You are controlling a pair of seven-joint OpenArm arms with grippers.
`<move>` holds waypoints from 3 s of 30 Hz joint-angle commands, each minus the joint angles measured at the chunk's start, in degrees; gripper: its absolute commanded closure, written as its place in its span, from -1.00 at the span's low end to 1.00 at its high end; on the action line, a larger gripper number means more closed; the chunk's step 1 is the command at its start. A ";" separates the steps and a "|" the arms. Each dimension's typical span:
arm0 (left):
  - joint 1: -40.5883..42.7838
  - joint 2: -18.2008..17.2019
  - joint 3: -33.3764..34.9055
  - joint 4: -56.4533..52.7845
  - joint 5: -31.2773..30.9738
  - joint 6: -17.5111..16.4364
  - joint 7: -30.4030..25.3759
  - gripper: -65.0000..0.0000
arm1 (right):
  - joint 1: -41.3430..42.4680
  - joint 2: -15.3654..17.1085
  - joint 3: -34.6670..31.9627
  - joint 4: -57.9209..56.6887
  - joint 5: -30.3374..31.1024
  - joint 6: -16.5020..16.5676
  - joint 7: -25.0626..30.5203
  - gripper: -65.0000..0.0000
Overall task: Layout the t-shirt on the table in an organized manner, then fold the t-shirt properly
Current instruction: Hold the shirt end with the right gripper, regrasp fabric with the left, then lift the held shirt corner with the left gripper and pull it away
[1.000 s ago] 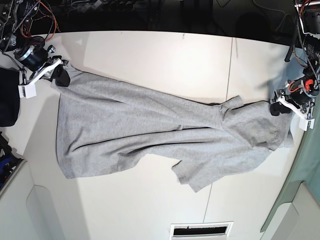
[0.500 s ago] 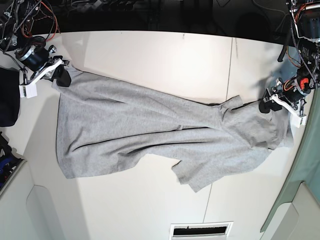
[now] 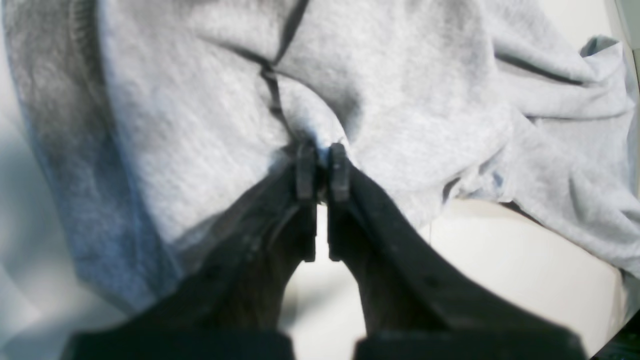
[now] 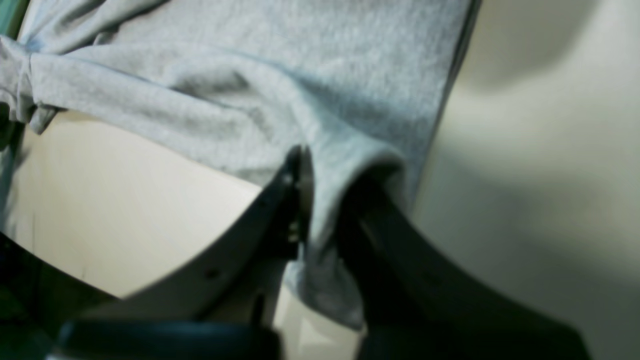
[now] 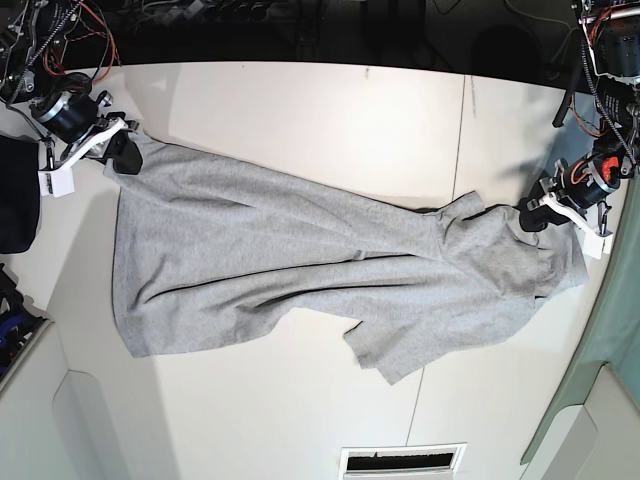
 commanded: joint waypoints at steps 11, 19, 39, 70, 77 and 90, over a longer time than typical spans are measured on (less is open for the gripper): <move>-0.44 -3.87 -0.50 11.85 -14.29 -4.78 11.78 1.00 | 0.42 0.76 0.31 0.90 1.09 0.24 1.29 1.00; 0.17 -3.89 -0.50 14.80 -11.98 -4.78 13.86 0.64 | 0.42 0.76 0.31 0.90 1.11 0.22 1.29 1.00; 1.44 -3.78 -0.48 14.80 -6.60 -4.59 8.04 -0.09 | 0.37 0.76 0.31 0.90 1.53 0.24 1.27 1.00; 1.14 -0.66 -0.37 14.86 -0.72 -2.97 1.84 0.87 | 0.42 -1.29 0.31 0.90 1.49 0.24 1.53 1.00; 5.01 -4.28 -2.49 24.30 -16.74 -4.78 9.35 1.00 | 0.26 0.00 0.85 0.90 0.37 0.24 1.53 1.00; 15.76 -7.87 -3.13 36.59 -19.87 -4.78 14.08 1.00 | 0.31 2.99 1.44 0.90 0.44 0.22 1.75 1.00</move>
